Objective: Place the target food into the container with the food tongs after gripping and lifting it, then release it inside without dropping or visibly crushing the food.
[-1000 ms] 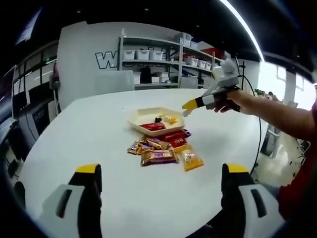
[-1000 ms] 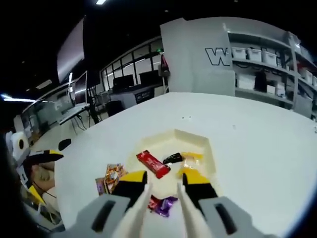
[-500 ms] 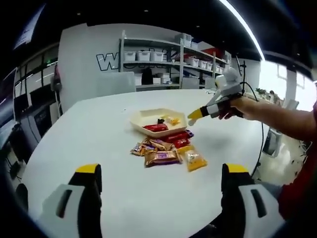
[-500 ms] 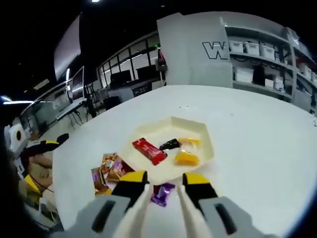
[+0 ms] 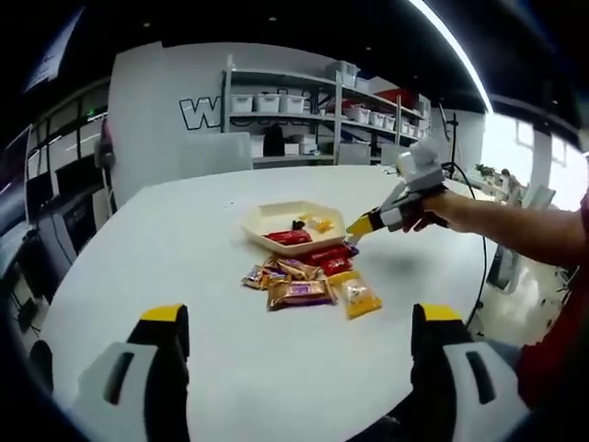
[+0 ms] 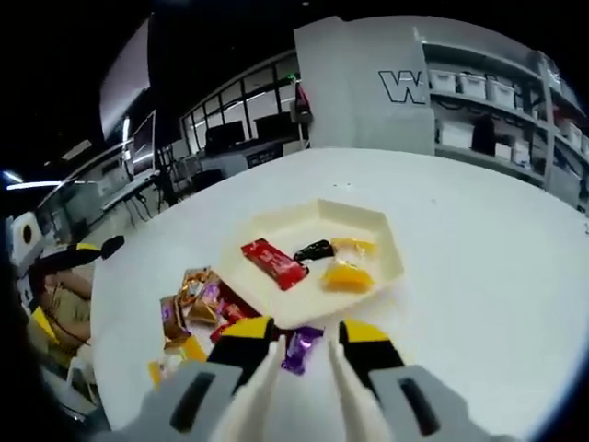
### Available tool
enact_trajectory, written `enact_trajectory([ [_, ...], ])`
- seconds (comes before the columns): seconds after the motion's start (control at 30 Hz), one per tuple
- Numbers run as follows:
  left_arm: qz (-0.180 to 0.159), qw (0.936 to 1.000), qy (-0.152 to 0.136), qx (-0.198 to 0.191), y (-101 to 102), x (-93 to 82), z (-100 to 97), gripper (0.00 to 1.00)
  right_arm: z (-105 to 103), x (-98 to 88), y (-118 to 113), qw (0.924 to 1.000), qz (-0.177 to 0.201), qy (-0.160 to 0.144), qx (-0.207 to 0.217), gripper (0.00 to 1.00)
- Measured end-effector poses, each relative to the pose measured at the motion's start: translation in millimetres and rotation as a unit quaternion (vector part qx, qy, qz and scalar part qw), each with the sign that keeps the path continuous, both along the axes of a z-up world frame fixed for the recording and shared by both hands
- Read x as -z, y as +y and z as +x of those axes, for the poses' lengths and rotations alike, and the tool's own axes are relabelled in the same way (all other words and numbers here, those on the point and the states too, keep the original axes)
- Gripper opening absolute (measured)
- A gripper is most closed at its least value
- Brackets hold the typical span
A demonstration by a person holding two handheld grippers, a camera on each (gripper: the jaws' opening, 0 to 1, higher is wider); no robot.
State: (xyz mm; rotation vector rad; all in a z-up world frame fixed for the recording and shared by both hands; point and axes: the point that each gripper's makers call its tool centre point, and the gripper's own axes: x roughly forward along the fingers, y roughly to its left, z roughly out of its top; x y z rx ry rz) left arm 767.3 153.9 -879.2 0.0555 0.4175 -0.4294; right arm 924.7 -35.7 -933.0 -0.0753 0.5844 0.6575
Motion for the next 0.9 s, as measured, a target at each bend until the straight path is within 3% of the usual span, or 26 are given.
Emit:
enact_trajectory([
  [0.37,0.005,1.0000,-0.001,0.003,-2.4,-1.8,0.8,0.99,-0.2,5.3,1.3,0.9997,-0.015,-0.015,-0.008,0.22],
  [0.7,0.004,0.9999,-0.001,0.009,-7.1,-1.2,-1.1,0.99,-10.2,5.4,-21.2,0.9989,-0.041,-0.017,-0.013,0.22],
  [0.9,0.008,0.9999,-0.004,0.011,-9.0,-3.8,-1.4,0.99,-8.6,-3.6,-28.5,0.9996,-0.015,-0.021,0.009,0.22],
])
